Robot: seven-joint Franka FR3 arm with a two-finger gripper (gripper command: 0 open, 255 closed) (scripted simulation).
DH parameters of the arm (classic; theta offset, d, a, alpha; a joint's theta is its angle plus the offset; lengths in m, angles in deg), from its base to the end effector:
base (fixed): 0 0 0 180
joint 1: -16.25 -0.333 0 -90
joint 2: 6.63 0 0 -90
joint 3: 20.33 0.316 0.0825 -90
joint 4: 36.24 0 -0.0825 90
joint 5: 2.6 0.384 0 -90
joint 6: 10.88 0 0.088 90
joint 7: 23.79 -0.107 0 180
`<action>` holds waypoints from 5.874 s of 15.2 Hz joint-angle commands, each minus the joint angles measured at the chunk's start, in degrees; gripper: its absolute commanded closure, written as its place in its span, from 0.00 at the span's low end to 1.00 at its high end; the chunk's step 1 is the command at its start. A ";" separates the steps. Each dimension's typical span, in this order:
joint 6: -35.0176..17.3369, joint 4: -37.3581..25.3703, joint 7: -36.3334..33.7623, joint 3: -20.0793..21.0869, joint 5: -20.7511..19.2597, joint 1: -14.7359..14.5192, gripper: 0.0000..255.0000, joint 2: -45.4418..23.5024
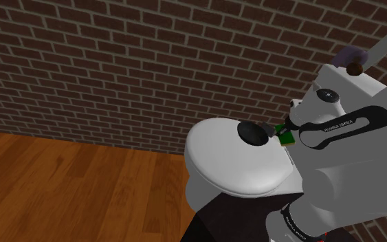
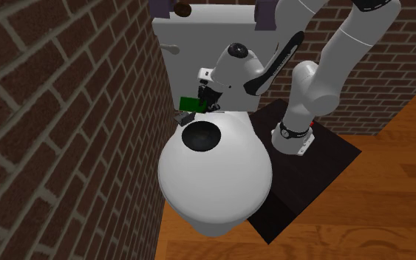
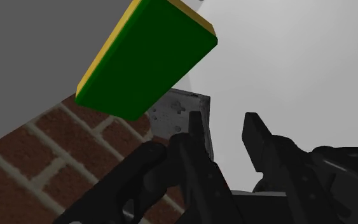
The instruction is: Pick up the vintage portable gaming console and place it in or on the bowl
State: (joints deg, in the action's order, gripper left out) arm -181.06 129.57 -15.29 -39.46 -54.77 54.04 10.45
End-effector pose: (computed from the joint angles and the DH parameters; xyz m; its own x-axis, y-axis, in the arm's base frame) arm 0.2454 -0.2612 0.2927 0.9820 0.0566 0.1801 -0.0141 -0.9292 0.3692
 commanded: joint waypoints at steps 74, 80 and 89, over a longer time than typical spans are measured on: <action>39.68 -4.69 6.37 12.44 26.41 -19.08 1.00 29.84; 42.64 -3.52 1.44 17.68 29.49 -22.25 1.00 32.31; 34.27 1.65 -1.43 17.82 27.01 -20.69 1.00 28.94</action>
State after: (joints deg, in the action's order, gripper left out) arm -145.51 130.59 -16.31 -21.67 -27.36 33.08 39.98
